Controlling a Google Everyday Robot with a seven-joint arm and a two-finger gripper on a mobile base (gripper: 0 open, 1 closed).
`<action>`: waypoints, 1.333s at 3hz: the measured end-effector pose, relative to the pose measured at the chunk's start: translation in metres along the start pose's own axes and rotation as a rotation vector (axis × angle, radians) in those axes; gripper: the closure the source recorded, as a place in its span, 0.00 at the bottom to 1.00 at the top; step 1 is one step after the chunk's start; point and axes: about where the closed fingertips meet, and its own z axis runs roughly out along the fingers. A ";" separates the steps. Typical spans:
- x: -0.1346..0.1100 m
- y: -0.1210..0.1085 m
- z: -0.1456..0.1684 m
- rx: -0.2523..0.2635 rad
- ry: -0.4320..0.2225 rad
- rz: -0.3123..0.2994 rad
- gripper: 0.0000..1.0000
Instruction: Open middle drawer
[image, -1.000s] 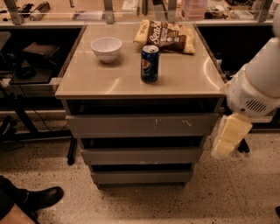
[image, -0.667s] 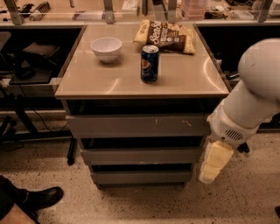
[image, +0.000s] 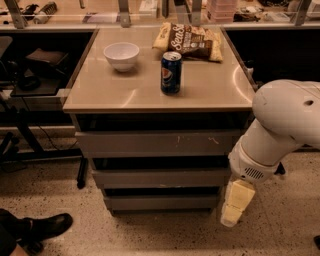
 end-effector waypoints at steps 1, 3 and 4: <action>-0.013 -0.010 0.006 0.039 -0.074 0.029 0.00; -0.047 -0.038 0.000 0.184 -0.292 0.124 0.00; -0.047 -0.038 0.000 0.184 -0.291 0.123 0.00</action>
Offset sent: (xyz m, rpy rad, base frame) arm 0.1051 0.0435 0.0265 0.4016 -0.5050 -0.3507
